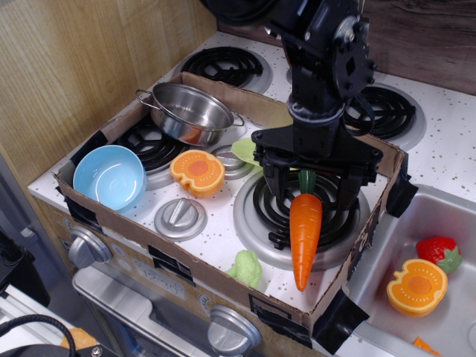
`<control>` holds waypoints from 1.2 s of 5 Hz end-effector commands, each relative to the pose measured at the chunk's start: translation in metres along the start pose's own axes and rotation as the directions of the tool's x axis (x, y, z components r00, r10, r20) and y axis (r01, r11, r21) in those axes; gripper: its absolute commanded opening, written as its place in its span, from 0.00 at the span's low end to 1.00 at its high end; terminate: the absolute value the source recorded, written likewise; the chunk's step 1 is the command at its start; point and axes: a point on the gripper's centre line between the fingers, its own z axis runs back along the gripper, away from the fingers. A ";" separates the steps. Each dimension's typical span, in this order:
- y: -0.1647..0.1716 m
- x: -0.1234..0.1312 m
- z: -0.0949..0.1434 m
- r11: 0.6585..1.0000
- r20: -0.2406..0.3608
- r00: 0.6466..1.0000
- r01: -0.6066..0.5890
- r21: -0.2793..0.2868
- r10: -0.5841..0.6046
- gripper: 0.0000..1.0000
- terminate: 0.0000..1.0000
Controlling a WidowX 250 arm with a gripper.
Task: Put carrot on plate
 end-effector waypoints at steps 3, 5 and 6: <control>0.008 -0.007 -0.026 0.999 0.019 0.999 -0.033 -0.030 0.034 1.00 0.00; 0.008 0.000 -0.009 0.999 -0.017 0.999 -0.033 0.018 0.033 0.00 0.00; 0.002 0.008 0.016 0.998 -0.007 0.999 -0.049 0.031 0.050 0.00 0.00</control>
